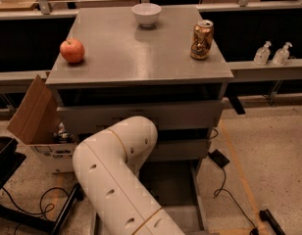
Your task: Pick green rice chip bag from bottom drawer and place on counter
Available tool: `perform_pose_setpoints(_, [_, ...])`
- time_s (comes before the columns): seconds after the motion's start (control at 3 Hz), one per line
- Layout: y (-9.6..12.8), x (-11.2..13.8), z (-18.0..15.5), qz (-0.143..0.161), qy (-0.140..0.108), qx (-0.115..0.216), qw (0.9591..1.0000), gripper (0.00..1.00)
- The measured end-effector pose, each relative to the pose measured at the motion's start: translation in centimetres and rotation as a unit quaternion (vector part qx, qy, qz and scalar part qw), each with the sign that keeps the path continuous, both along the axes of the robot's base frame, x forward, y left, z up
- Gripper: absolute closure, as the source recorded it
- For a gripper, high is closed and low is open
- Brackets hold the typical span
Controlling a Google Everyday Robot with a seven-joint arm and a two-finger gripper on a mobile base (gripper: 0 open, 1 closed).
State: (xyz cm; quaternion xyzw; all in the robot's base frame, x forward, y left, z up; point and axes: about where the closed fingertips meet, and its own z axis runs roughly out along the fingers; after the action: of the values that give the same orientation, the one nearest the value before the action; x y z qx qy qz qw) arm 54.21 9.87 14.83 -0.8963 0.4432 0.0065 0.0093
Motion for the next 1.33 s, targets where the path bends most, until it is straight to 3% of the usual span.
perform_pose_setpoints(0.33, [-1.2, -0.7, -2.0, 0.025, 0.006, -0.022, 0.9994, 0.18])
perform_pose_setpoints(0.67, [-2.2, -1.2, -3.4, 0.048, 0.008, -0.04, 0.998, 0.42])
perform_pose_setpoints(1.33, [-2.4, -1.4, -3.5, 0.048, 0.01, -0.042, 0.9979, 0.87])
